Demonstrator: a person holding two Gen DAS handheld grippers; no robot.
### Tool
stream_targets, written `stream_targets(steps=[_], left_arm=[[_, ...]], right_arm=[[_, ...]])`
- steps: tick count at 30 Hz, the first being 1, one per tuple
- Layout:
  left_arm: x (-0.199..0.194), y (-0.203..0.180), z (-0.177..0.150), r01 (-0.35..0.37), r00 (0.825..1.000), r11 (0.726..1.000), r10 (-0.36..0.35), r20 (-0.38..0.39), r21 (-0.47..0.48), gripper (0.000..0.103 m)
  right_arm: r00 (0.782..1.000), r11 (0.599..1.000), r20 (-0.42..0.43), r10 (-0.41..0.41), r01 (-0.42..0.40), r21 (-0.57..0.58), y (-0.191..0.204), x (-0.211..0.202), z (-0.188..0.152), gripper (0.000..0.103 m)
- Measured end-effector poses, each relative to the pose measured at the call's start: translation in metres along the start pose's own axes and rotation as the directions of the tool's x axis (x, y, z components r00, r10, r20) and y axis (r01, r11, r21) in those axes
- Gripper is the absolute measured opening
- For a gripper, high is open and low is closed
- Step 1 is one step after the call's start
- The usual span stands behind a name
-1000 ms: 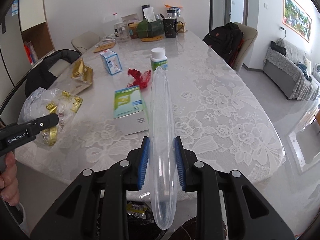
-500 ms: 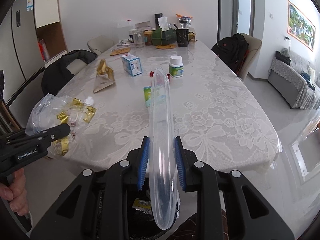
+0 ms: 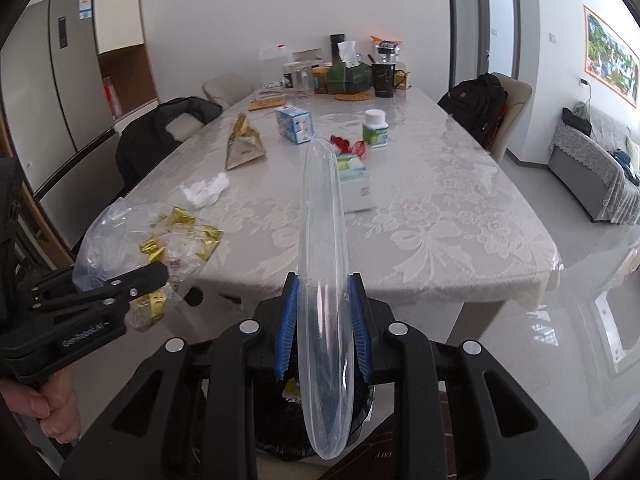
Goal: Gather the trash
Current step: 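Carry the plastic bag and the clear tube over the trash bin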
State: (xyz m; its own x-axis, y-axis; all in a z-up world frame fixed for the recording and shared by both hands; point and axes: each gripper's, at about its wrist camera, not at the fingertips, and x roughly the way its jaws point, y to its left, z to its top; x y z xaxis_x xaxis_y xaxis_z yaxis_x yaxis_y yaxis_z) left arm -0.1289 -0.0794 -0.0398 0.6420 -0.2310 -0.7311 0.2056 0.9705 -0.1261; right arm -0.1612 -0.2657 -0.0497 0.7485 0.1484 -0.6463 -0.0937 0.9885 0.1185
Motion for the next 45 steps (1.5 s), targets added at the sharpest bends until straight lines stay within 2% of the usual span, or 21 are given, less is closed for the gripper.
stream_targets(steps=[6, 14, 24, 31, 45], left_arm=[[0.003, 0.006, -0.029, 0.019, 1.0, 1.0, -0.019, -0.017, -0.012, 0.042], [0.021, 0.021, -0.059, -0.009, 0.998, 1.0, 0.007, -0.068, -0.028, 0.042], [0.077, 0.031, -0.095, -0.021, 0.987, 0.999, 0.014, -0.162, -0.042, 0.042], [0.116, 0.024, -0.103, -0.004, 0.98, 0.999, -0.003, -0.199, -0.038, 0.042], [0.166, -0.022, -0.108, 0.071, 0.969, 0.997, -0.063, -0.239, 0.023, 0.042]], right_arm=[[0.997, 0.998, -0.054, 0.052, -0.054, -0.025, 0.009, 0.0, -0.027, 0.025], [0.991, 0.998, -0.121, 0.057, -0.061, -0.032, 0.013, 0.018, -0.064, 0.025], [0.975, 0.998, -0.214, 0.06, -0.067, -0.023, 0.011, 0.07, -0.101, 0.024], [0.962, 0.998, -0.266, 0.056, -0.061, -0.011, -0.001, 0.094, -0.116, 0.024], [0.957, 0.999, -0.291, -0.004, 0.018, 0.048, -0.044, 0.091, -0.136, 0.024]])
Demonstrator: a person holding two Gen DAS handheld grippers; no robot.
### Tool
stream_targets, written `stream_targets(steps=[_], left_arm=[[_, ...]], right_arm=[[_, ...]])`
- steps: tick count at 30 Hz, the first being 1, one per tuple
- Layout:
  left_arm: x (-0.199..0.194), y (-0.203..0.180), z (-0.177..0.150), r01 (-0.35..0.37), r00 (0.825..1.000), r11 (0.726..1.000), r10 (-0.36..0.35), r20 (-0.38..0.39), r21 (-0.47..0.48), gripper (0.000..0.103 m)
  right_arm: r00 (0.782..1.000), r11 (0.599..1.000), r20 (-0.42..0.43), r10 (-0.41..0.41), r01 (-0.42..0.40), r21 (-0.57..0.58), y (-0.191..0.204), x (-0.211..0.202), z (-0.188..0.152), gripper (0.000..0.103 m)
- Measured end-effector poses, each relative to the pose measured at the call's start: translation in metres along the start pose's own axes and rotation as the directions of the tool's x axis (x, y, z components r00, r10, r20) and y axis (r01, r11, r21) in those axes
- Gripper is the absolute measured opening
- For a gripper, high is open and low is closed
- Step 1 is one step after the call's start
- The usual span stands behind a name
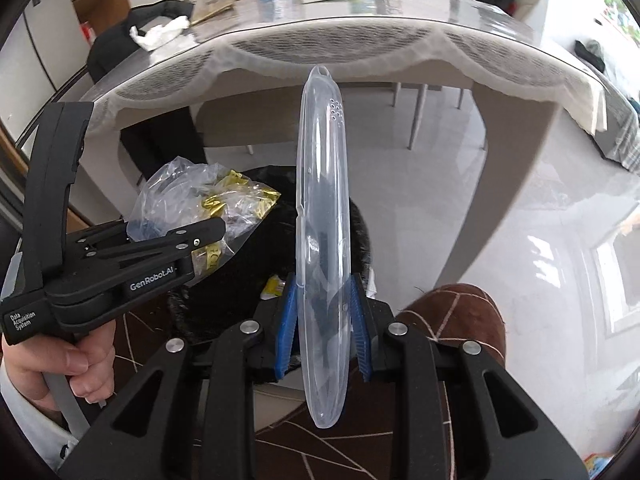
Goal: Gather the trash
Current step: 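Carry the plastic bag and the clear tube over the trash bin, then open the left gripper over the bin while the right releases the clear tube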
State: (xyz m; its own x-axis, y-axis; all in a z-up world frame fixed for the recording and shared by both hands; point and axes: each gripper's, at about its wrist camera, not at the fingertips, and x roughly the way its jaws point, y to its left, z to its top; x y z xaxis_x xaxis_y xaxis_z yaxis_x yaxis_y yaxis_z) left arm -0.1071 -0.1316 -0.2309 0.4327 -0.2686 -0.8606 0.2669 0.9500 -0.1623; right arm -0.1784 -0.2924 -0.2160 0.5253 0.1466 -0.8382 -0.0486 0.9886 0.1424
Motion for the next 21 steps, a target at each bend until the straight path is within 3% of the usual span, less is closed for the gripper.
stream_targets(steps=[3, 8, 10, 12, 16, 21], left_arm=[[0.007, -0.007, 0.002, -0.002, 1.0, 1.0, 0.002, 0.001, 0.019, 0.042], [0.009, -0.004, -0.003, -0.023, 1.0, 1.0, 0.023, 0.005, 0.01, 0.054], [0.008, 0.001, -0.005, -0.038, 0.999, 0.999, 0.038, -0.002, -0.003, 0.067], [0.005, 0.01, -0.009, -0.047, 0.999, 0.999, 0.047, 0.003, -0.019, 0.07], [-0.003, 0.032, -0.014, -0.047, 0.999, 0.997, 0.047, -0.002, -0.068, 0.089], [-0.017, 0.059, -0.014, -0.087, 0.996, 0.989, 0.09, 0.016, -0.118, 0.097]], right_arm=[[1.0, 1.0, -0.011, -0.01, 0.01, 0.015, -0.004, 0.005, 0.002, 0.024], [0.999, 1.0, -0.034, -0.004, 0.005, 0.024, -0.002, 0.02, 0.008, 0.024], [0.999, 1.0, -0.047, -0.008, 0.009, 0.02, 0.002, 0.029, 0.009, 0.024], [0.998, 1.0, -0.062, -0.004, 0.005, 0.02, 0.005, 0.039, 0.01, 0.024], [0.996, 1.0, -0.09, -0.015, 0.015, -0.001, 0.018, 0.057, 0.012, 0.024], [0.992, 1.0, -0.128, 0.0, -0.002, -0.012, 0.035, 0.076, 0.015, 0.024]])
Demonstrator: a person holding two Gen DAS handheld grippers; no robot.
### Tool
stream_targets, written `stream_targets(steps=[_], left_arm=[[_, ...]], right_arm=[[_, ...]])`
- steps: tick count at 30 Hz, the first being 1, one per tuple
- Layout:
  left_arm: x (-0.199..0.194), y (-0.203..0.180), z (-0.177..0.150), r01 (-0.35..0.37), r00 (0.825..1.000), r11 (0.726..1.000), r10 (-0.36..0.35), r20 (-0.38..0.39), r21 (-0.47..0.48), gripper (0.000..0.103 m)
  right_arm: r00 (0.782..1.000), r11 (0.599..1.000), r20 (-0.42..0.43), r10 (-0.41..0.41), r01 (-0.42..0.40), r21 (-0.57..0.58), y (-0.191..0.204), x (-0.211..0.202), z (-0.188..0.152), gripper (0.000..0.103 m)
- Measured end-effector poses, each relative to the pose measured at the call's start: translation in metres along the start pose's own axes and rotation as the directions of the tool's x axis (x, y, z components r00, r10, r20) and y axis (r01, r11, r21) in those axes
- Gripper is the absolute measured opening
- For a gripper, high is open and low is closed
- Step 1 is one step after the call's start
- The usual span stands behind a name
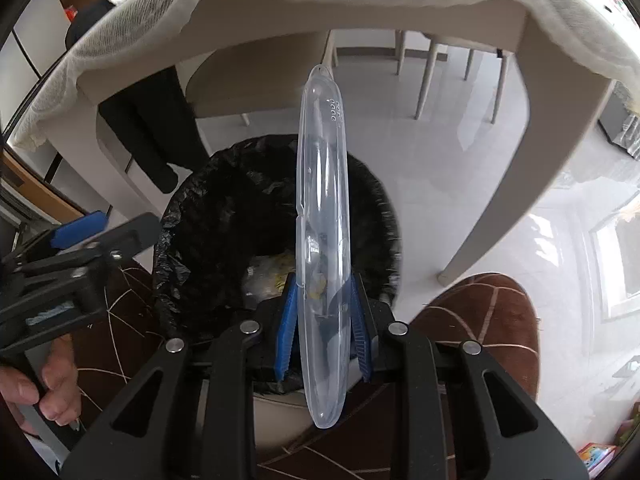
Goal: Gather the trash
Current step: 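Open the left gripper over the bin while the right releases the clear tube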
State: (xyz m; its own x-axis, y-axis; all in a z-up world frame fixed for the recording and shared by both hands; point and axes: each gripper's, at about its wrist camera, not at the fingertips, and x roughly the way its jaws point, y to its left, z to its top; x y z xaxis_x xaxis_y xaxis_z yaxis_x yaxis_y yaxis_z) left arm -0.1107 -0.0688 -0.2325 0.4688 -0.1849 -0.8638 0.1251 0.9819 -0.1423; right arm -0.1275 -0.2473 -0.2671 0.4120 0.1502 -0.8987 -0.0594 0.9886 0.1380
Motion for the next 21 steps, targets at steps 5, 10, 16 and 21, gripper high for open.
stream_targets(steps=[5, 10, 16, 21], left_arm=[[-0.006, 0.02, 0.003, -0.032, 0.999, 0.999, 0.032, -0.003, -0.027, 0.097], [-0.011, 0.033, 0.003, -0.051, 0.999, 0.998, 0.051, -0.001, -0.035, 0.097], [-0.016, 0.032, 0.005, -0.064, 0.998, 0.998, 0.064, 0.002, -0.023, 0.097], [-0.017, 0.029, 0.008, -0.065, 0.998, 0.998, 0.065, 0.009, -0.013, 0.097]], right_arm=[[1.0, 0.999, -0.012, 0.023, -0.024, -0.028, 0.02, 0.01, 0.006, 0.024], [0.999, 0.997, -0.01, 0.042, -0.042, -0.069, 0.045, 0.015, 0.015, 0.025], [0.999, 0.996, 0.034, 0.032, -0.029, -0.087, 0.052, 0.006, 0.019, 0.044], [0.996, 0.996, 0.094, 0.006, 0.002, -0.084, 0.044, -0.012, 0.022, 0.064]])
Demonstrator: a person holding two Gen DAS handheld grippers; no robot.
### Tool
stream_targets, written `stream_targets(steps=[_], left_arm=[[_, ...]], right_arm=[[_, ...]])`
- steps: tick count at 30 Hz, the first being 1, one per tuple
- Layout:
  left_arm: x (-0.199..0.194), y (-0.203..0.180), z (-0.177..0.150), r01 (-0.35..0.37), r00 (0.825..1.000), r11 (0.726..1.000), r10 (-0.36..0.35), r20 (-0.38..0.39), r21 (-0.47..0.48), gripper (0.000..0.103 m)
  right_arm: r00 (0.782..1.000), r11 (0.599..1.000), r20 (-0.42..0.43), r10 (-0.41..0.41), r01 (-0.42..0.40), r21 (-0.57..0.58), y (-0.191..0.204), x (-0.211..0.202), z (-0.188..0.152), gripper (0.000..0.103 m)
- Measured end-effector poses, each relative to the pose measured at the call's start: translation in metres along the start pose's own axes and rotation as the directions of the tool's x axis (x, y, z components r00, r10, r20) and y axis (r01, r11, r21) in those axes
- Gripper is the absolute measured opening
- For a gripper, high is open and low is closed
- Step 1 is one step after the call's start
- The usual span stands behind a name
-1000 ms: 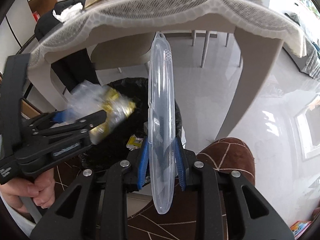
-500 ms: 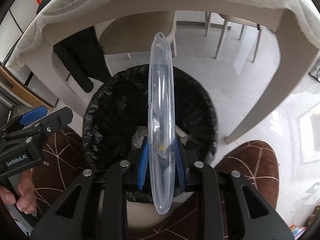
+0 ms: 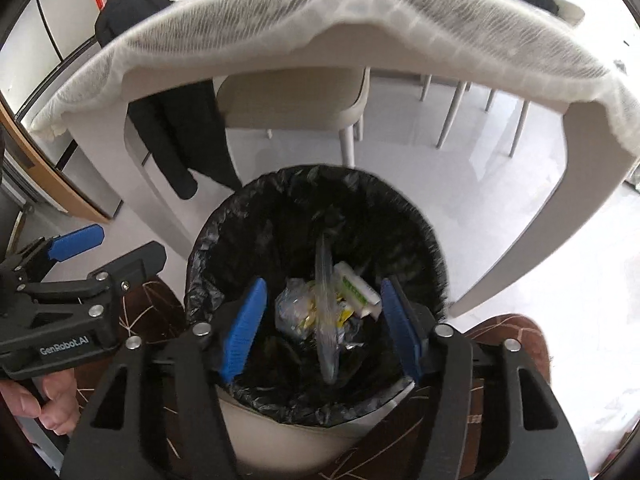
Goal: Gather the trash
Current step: 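Open the left gripper over the bin while the right releases the clear tube, then move both grippers back over the table toward the crumpled tissue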
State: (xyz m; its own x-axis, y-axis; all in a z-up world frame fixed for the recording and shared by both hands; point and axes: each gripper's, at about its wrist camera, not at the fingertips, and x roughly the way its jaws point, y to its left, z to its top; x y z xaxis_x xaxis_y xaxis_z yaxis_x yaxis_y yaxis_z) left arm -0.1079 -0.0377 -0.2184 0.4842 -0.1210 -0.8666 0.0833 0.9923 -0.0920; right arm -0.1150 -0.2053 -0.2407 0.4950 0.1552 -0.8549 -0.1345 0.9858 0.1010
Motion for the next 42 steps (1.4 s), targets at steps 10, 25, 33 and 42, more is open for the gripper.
stream_targets(steps=[10, 25, 33, 42], left_arm=[[-0.026, -0.003, 0.013, -0.012, 0.999, 1.0, 0.013, 0.048, -0.006, 0.097], [-0.079, -0.008, 0.039, -0.025, 0.988, 1.0, 0.024, 0.152, 0.003, 0.097], [-0.1, -0.013, 0.057, -0.016, 0.984, 1.0, 0.014, 0.179, 0.008, 0.097], [-0.119, -0.016, 0.08, -0.001, 0.98, 1.0, 0.0, 0.2, 0.006, 0.097]], right_arm=[[0.991, 0.999, 0.122, -0.047, 0.046, 0.004, -0.013, -0.048, 0.012, 0.094], [0.967, 0.996, 0.239, -0.087, 0.089, 0.004, -0.019, -0.106, 0.031, 0.095], [0.956, 0.996, 0.28, -0.083, 0.083, 0.014, -0.022, -0.131, 0.05, 0.095], [0.942, 0.997, 0.326, -0.079, 0.079, 0.014, -0.02, -0.157, 0.073, 0.095]])
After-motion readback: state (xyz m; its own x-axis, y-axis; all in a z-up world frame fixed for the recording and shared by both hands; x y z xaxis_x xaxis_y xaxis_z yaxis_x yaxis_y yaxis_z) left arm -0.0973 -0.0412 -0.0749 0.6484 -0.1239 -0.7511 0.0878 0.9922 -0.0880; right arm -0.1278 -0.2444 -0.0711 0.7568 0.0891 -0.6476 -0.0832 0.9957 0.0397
